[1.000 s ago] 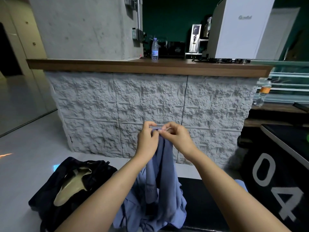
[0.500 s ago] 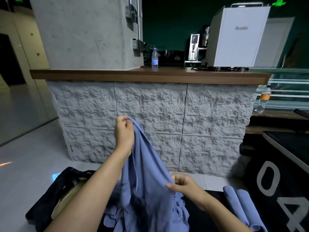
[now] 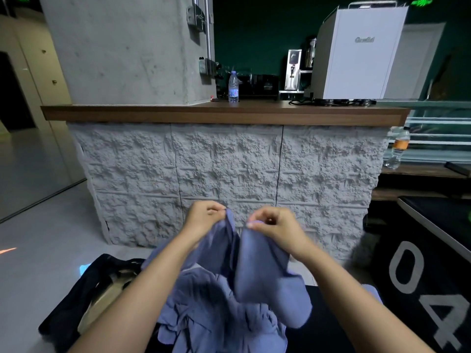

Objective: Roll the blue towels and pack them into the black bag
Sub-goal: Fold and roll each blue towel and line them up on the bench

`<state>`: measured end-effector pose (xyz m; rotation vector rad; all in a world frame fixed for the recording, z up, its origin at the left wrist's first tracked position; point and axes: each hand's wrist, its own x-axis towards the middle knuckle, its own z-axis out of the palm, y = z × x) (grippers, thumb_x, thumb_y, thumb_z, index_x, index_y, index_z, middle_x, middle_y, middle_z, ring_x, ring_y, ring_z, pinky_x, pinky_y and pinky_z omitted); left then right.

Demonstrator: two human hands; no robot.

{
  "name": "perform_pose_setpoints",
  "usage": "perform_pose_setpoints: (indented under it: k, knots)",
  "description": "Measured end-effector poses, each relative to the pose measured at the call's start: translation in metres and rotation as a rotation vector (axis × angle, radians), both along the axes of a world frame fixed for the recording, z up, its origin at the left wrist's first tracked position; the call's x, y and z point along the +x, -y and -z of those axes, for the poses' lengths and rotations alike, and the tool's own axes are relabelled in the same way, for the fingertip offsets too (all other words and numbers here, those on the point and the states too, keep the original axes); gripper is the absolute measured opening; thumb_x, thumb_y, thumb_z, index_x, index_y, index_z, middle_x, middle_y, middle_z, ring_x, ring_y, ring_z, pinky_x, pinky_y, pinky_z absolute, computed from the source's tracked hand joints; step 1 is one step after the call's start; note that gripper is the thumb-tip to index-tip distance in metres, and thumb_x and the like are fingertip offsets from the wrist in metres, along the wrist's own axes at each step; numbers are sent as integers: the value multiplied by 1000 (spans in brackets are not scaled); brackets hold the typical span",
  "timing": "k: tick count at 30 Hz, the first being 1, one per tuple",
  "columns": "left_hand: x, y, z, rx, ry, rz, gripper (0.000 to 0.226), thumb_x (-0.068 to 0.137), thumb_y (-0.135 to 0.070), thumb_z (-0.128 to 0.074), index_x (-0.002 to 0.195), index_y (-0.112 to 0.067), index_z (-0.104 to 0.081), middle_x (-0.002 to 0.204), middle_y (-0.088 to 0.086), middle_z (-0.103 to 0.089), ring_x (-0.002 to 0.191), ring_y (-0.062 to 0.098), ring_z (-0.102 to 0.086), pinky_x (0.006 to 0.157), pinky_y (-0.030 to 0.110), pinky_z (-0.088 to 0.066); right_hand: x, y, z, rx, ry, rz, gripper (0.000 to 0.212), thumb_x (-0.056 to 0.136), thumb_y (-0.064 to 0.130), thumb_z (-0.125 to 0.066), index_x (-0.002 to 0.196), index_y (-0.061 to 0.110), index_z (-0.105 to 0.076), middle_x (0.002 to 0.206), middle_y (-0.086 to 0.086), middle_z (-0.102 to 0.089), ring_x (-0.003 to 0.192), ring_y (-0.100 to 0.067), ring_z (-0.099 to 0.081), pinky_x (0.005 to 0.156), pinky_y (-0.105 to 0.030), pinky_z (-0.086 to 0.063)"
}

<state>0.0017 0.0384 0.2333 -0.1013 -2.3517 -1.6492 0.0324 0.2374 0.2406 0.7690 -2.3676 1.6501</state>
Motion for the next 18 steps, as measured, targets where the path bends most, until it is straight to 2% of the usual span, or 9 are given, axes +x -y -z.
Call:
perform_pose_setpoints:
  k: [2,3,5,8,11,12,14,15,18]
  knots:
    - [6,-11,0,0,-8,67,24,80,8,-65,69,-14,-63,64,-1,-62,55,0,-55,55,6,-42,-10,19,-6,137,-132,51,17,75,7,-76,73,21,-66,86,-7,-66,67,-16,-54,69,-24,-43]
    - [6,-13,-1,-18,-21,77,27,80,8,-65,67,-16,-62,64,-1,-61,52,-4,-54,54,6,-42,-14,24,-6,176,-154,58,19,75,8,-76,72,22,-64,85,-6,-65,65,-14,-52,68,-27,-43]
    - [8,-13,-1,-46,-57,77,24,79,8,-66,68,-14,-63,63,-2,-61,49,-7,-51,54,7,-40,-17,29,-2,203,-157,70,28,76,9,-75,70,28,-56,71,0,-61,61,-10,-48,63,-28,-41]
    - [12,-13,4,-116,-79,56,15,76,7,-67,74,-8,-66,60,-3,-58,47,-4,-46,55,12,-40,-17,27,6,247,-166,81,23,79,10,-74,74,22,-55,63,9,-53,58,-7,-45,59,-23,-37]
    - [13,-16,17,-212,-17,35,13,70,5,-67,75,-6,-70,57,-3,-58,50,-1,-47,58,18,-43,-15,19,14,214,-141,93,25,80,7,-72,73,23,-54,63,7,-53,61,-12,-47,59,-25,-37]
    - [15,-18,23,-264,9,40,13,67,4,-67,69,-9,-69,54,-6,-57,50,-2,-47,57,19,-44,-14,16,14,190,-128,98,26,81,7,-72,72,24,-53,64,3,-55,63,-13,-48,60,-27,-37]
    - [20,-24,36,-353,23,20,26,63,0,-67,49,-18,-55,41,-13,-49,43,-4,-42,48,18,-38,-11,10,13,139,-99,103,25,82,8,-70,72,24,-54,66,-5,-56,63,-13,-47,60,-26,-37]
    - [23,-27,42,-350,36,4,31,63,-1,-66,46,-20,-49,38,-14,-46,41,-5,-43,46,15,-32,-10,7,12,117,-87,98,24,83,8,-70,72,23,-54,67,-6,-56,63,-12,-47,60,-24,-37]
    - [28,-35,62,-298,90,-2,25,67,-5,-66,54,-22,-53,48,-13,-52,49,-4,-48,48,14,-33,-9,-3,8,76,-60,75,17,83,8,-70,75,16,-57,68,-9,-57,64,-12,-48,61,-24,-37]
